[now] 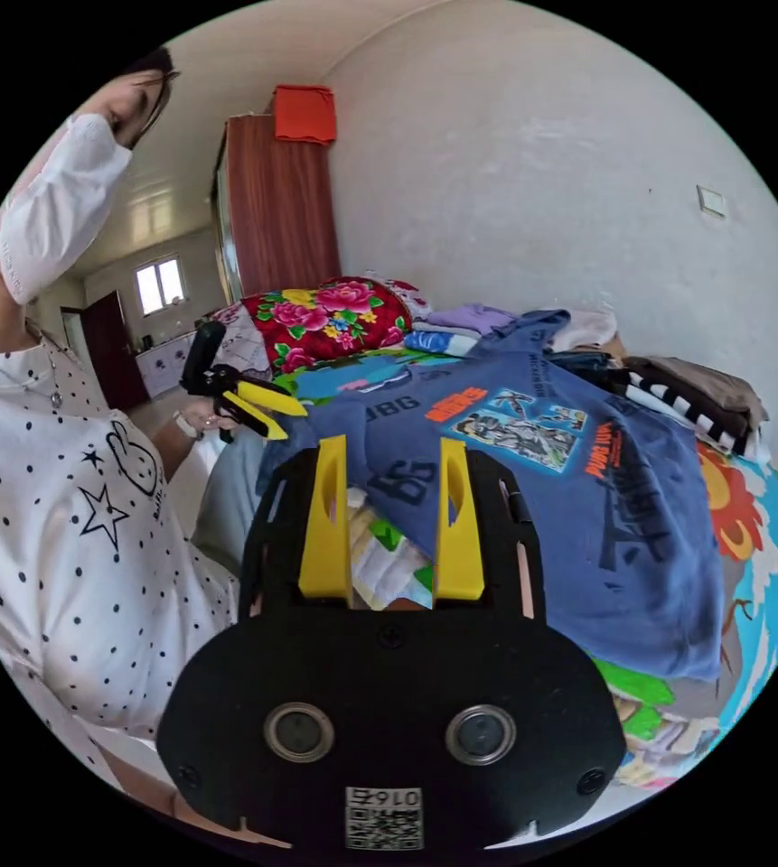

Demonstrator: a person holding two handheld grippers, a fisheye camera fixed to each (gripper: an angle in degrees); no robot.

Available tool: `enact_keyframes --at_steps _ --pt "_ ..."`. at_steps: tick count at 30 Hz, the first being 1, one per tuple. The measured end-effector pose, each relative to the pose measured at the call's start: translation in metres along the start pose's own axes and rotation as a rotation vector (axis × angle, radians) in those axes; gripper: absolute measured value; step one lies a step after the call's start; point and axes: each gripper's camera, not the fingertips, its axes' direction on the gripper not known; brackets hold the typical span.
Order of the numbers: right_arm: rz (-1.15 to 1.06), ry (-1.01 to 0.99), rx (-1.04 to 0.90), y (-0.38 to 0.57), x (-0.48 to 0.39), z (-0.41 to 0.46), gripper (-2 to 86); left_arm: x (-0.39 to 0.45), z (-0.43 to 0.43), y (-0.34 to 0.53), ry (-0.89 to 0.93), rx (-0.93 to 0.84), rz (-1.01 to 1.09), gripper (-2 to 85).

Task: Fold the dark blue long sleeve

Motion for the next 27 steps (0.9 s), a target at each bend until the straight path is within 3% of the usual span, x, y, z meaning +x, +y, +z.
enact_keyframes --at_steps 3,6,10,15,18,21,27 --pt "0.009 -0.033 0.003 0.006 -0.006 0.017 13.4 0.000 0.016 0.005 -0.106 -0.122 -0.037 3.2" --pt "-0.017 -0.057 -0.010 0.015 -0.014 0.024 13.3 0.007 -0.004 0.014 -0.079 -0.090 0.005 0.2" --pt "-0.091 -0.186 -0.071 0.028 -0.031 0.038 14.6 0.008 -0.050 0.028 0.072 0.061 -0.025 -0.6" --pt "-0.148 -0.384 -0.016 0.034 -0.065 0.047 17.1 0.019 -0.099 0.039 0.110 0.245 0.014 -0.9" --pt "-0.189 -0.306 0.019 0.035 -0.090 0.048 16.0 0.026 -0.128 0.048 0.173 0.393 0.073 -0.9" --pt "-0.262 -0.176 0.081 0.039 -0.108 0.035 8.6 0.027 -0.153 0.056 0.208 0.504 0.093 -1.0" --pt "-0.303 -0.192 0.325 0.044 -0.108 -0.020 3.0 0.033 -0.184 0.060 0.275 0.640 0.217 -0.9"
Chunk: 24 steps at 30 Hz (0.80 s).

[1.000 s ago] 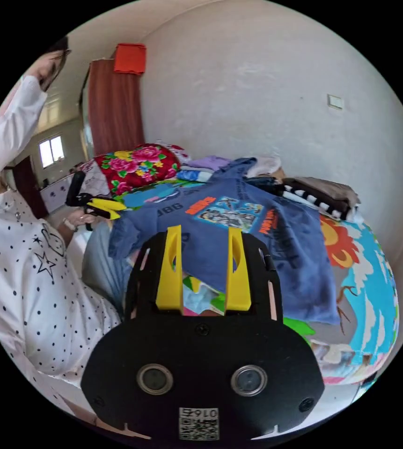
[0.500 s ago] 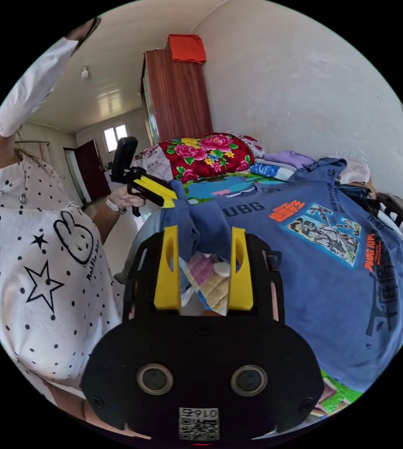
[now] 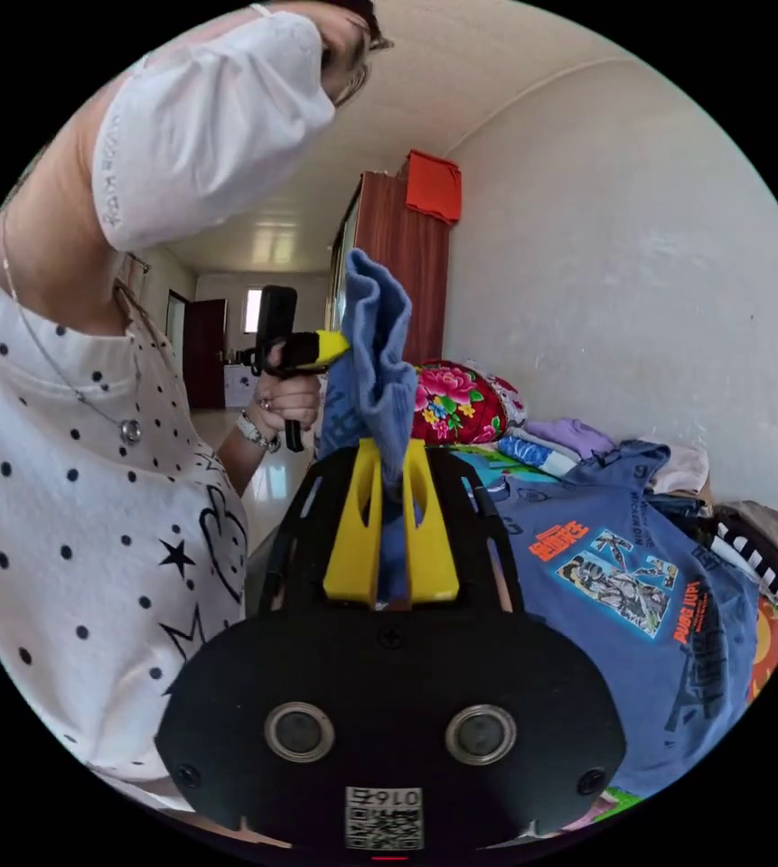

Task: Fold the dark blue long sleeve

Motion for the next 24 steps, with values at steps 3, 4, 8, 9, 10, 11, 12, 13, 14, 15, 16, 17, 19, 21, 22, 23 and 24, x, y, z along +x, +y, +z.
enact_keyframes --at_steps 3,4,8,9,10,11,12,13,14,15,16,17,19,21,22,23,24 --pt "-0.089 0.044 0.115 -0.012 -0.006 -0.025 2.7 0.002 -0.006 -0.012 0.026 0.046 0.055 -0.9" --pt "-0.120 0.081 0.140 -0.019 -0.008 -0.032 2.6 0.002 -0.006 -0.017 0.014 0.053 0.067 -0.8" --pt "-0.158 0.233 0.181 -0.044 -0.003 -0.037 2.4 -0.003 -0.005 -0.025 -0.081 0.096 0.063 -0.2" --pt "-0.155 0.275 0.203 -0.054 0.002 -0.037 2.4 -0.008 -0.005 -0.026 -0.135 0.111 0.030 0.5" --pt "-0.151 0.303 0.232 -0.064 0.009 -0.038 2.4 -0.014 -0.006 -0.025 -0.192 0.126 -0.008 1.3" --pt "-0.145 0.310 0.248 -0.069 0.012 -0.039 2.3 -0.017 -0.007 -0.023 -0.220 0.130 -0.028 1.7" --pt "-0.134 0.306 0.274 -0.080 0.019 -0.040 2.3 -0.024 -0.009 -0.019 -0.274 0.132 -0.072 3.0" --pt "-0.129 0.287 0.291 -0.090 0.026 -0.040 2.2 -0.031 -0.011 -0.013 -0.331 0.122 -0.102 4.6" --pt "-0.121 0.280 0.299 -0.095 0.030 -0.040 2.2 -0.035 -0.012 -0.009 -0.352 0.111 -0.114 5.9" --pt "-0.106 0.263 0.310 -0.105 0.037 -0.037 2.1 -0.045 -0.012 0.000 -0.363 0.083 -0.130 8.6" --pt "-0.099 0.234 0.311 -0.114 0.042 -0.034 2.1 -0.056 -0.012 0.009 -0.343 0.046 -0.153 11.8" --pt "-0.095 0.217 0.309 -0.118 0.045 -0.031 2.1 -0.063 -0.012 0.014 -0.327 0.027 -0.176 13.4" --pt "-0.081 0.122 0.302 -0.134 0.053 -0.020 2.0 -0.089 -0.011 0.037 -0.242 -0.020 -0.238 16.2" --pt "-0.057 0.060 0.290 -0.146 0.058 -0.008 2.0 -0.110 -0.008 0.052 -0.208 -0.057 -0.292 16.5" --pt "-0.054 0.024 0.279 -0.152 0.060 0.000 2.0 -0.123 -0.003 0.062 -0.192 -0.096 -0.310 16.5" --pt "-0.054 0.009 0.275 -0.155 0.061 0.003 2.0 -0.129 -0.001 0.067 -0.181 -0.116 -0.324 16.1" --pt "-0.042 -0.009 0.266 -0.161 0.064 0.011 1.9 -0.140 0.005 0.075 -0.148 -0.156 -0.350 15.2"
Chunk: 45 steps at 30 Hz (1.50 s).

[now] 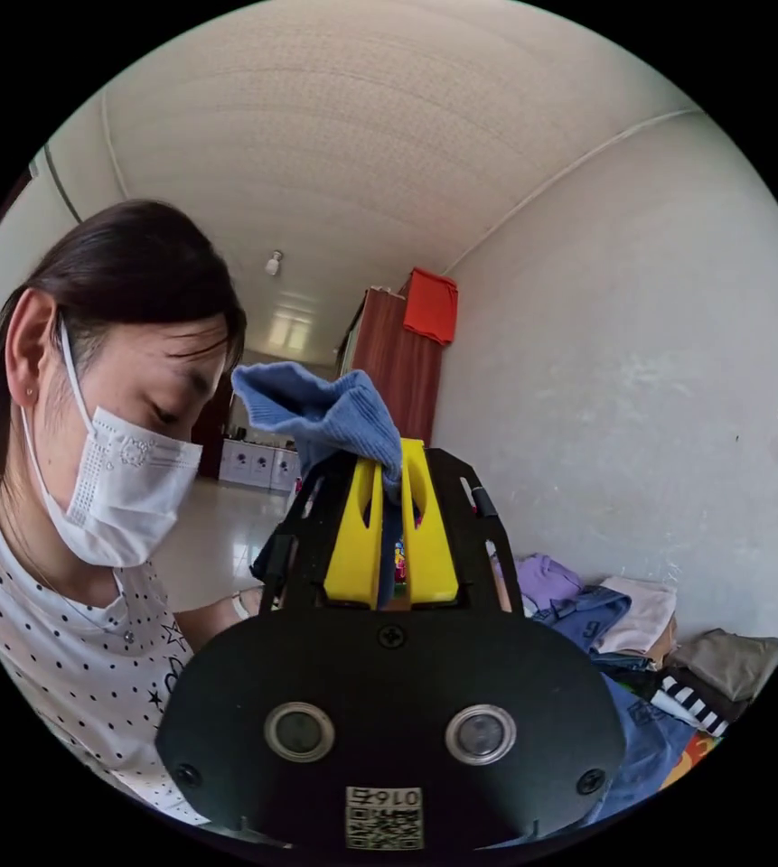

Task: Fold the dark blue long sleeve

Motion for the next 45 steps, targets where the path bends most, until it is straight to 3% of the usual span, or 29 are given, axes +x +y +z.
enact_keyframes --at_steps 4,8,10,12,16,20,22,25,27,30,32,35,38,40,45 --pt "0.008 0.071 -0.046 -0.007 0.012 0.028 1.8 -0.020 0.028 0.014 0.207 -0.149 0.055 0.4" --pt "-0.001 0.200 -0.293 -0.006 0.037 0.070 1.9 -0.030 0.022 0.023 0.226 -0.146 0.091 -0.7" --pt "-0.060 0.260 -0.605 0.007 0.061 0.113 1.9 -0.044 0.027 0.024 0.226 -0.251 0.052 -0.8" --pt "-0.084 0.327 -0.763 0.024 0.084 0.143 2.0 -0.056 0.038 0.023 0.228 -0.359 -0.005 -0.8" --pt "0.059 0.404 -0.940 0.067 0.160 0.206 2.1 -0.079 0.060 0.008 0.211 -0.412 -0.073 -0.3" --pt "0.124 0.427 -0.916 0.089 0.213 0.245 2.4 -0.102 0.075 0.005 0.132 -0.422 -0.148 4.1" --pt "0.178 0.325 -0.814 0.090 0.239 0.258 2.8 -0.114 0.090 0.012 0.140 -0.484 -0.197 3.2" --pt "0.254 0.284 -0.716 0.093 0.272 0.275 3.8 -0.122 0.082 0.016 0.076 -0.376 -0.248 -0.3" --pt "0.342 0.322 -0.812 0.111 0.299 0.295 5.5 -0.131 0.076 0.018 0.088 -0.298 -0.320 -0.5" --pt "0.438 0.414 -1.147 0.156 0.335 0.321 11.4 -0.144 0.074 0.027 0.097 -0.273 -0.416 -0.2" --pt "0.455 0.406 -1.202 0.167 0.341 0.314 13.4 -0.145 0.072 0.033 0.102 -0.251 -0.433 0.0" --pt "0.458 0.354 -1.022 0.151 0.324 0.268 12.8 -0.142 0.063 0.037 0.090 -0.198 -0.442 0.3" --pt "0.428 0.119 -0.877 0.137 0.275 0.212 11.0 -0.140 0.064 0.035 0.069 -0.228 -0.438 0.8" --pt "0.375 -0.018 -0.894 0.145 0.228 0.179 10.5 -0.137 0.069 0.032 0.059 -0.246 -0.429 2.0" --pt "0.308 -0.040 -1.014 0.188 0.148 0.152 11.4 -0.129 0.077 0.027 0.024 -0.263 -0.396 2.9"
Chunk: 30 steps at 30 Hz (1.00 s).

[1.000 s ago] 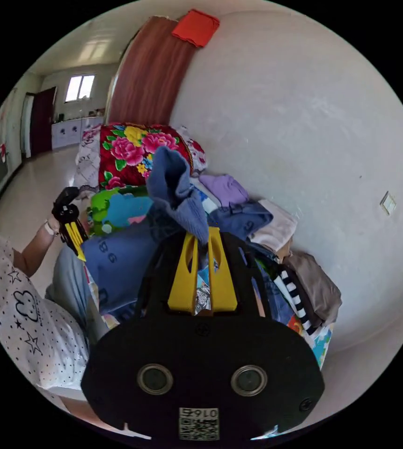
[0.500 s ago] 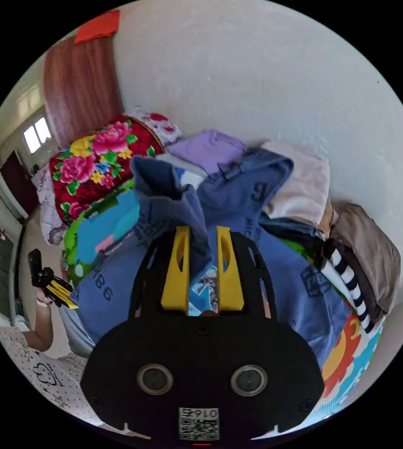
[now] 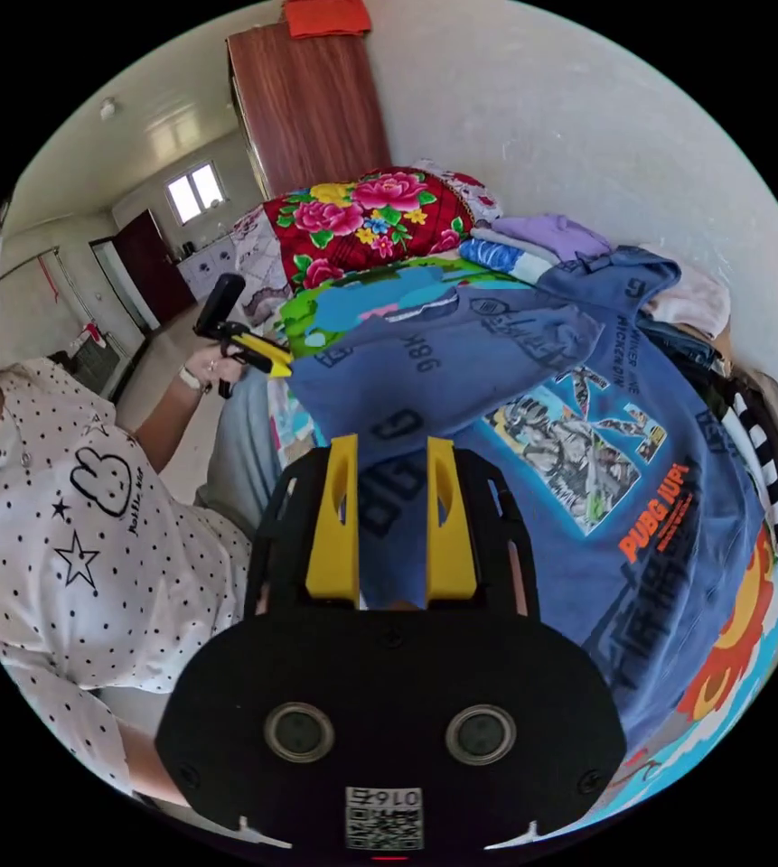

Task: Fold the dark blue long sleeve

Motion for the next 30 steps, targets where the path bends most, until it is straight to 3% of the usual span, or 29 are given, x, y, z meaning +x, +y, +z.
enact_keyframes --at_steps 5,10,14,17,20,22,30 --pt "0.082 0.017 0.009 0.021 -0.019 0.024 11.1 0.004 0.006 -0.005 -0.022 -0.006 0.004 0.4" --pt "0.227 -0.029 0.153 0.040 -0.002 0.008 3.9 0.012 0.013 -0.012 -0.048 -0.025 0.026 -0.6" --pt "0.134 -0.019 0.134 0.052 -0.013 -0.004 2.0 0.018 0.018 -0.015 -0.082 -0.031 0.039 -0.8" --pt "-0.008 0.118 0.188 0.071 -0.041 -0.014 1.2 0.022 0.019 -0.016 -0.079 -0.014 0.054 -0.9" --pt "-0.173 0.200 0.041 0.092 -0.062 0.002 0.5 0.022 0.027 -0.016 -0.060 -0.041 0.043 -0.9" --pt "-0.122 0.139 -0.113 0.103 -0.060 0.016 0.2 0.025 0.037 -0.014 -0.063 -0.085 0.043 -0.8" --pt "0.141 0.047 0.276 0.126 -0.038 -0.042 5.3 0.042 0.050 -0.009 -0.085 -0.094 0.033 2.7"
